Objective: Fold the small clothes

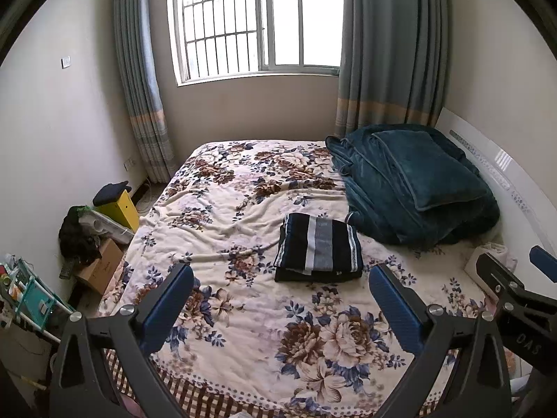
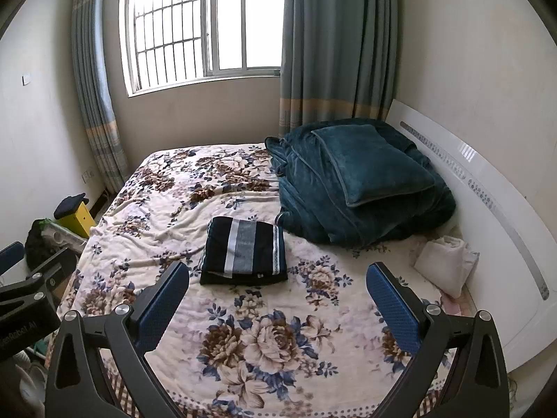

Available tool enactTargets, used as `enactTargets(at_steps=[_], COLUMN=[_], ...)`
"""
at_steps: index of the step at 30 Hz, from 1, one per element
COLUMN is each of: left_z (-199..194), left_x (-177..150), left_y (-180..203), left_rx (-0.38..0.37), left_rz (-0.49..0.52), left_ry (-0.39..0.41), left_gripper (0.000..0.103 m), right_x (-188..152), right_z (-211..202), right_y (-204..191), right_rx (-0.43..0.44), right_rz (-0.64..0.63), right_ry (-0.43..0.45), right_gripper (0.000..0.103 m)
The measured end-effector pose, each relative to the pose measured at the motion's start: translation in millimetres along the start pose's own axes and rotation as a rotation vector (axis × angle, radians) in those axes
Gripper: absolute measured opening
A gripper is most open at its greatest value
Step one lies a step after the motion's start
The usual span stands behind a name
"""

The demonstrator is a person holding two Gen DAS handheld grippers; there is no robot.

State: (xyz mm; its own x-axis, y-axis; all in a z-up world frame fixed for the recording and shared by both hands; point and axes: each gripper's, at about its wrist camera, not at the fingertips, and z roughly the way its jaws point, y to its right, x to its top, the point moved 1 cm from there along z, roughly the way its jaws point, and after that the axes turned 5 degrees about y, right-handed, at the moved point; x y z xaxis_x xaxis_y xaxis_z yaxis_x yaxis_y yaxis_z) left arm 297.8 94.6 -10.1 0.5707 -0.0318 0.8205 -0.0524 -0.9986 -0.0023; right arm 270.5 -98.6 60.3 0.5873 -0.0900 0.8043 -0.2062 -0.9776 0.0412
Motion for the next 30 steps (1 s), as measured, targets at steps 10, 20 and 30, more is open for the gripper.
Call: enactTargets(at_steps=[10, 20, 30], left_z=[-0.2, -0.6, 3.3], left_x=[-1.7, -2.3, -1.6], left_y=[-6.0, -7.2, -8.7], left_rx=[-0.004, -0.001, -0.008], left_rz=[-0.008, -0.01, -0.006], left_ry=[-0.008, -0.007, -0.012], left_gripper=[0.103, 0.103, 0.103], right_x=[0.0, 1.2, -0.1], right_z=[1.4, 2.6, 4.3], right_y=[-3.8, -4.2, -4.8], right_rx=[0.004, 0.004, 0.001], right_rz=[0.002, 0.002, 0.002], right_ry=[0.004, 0.006, 0.003], right_gripper=[0.103, 0.103, 0.103])
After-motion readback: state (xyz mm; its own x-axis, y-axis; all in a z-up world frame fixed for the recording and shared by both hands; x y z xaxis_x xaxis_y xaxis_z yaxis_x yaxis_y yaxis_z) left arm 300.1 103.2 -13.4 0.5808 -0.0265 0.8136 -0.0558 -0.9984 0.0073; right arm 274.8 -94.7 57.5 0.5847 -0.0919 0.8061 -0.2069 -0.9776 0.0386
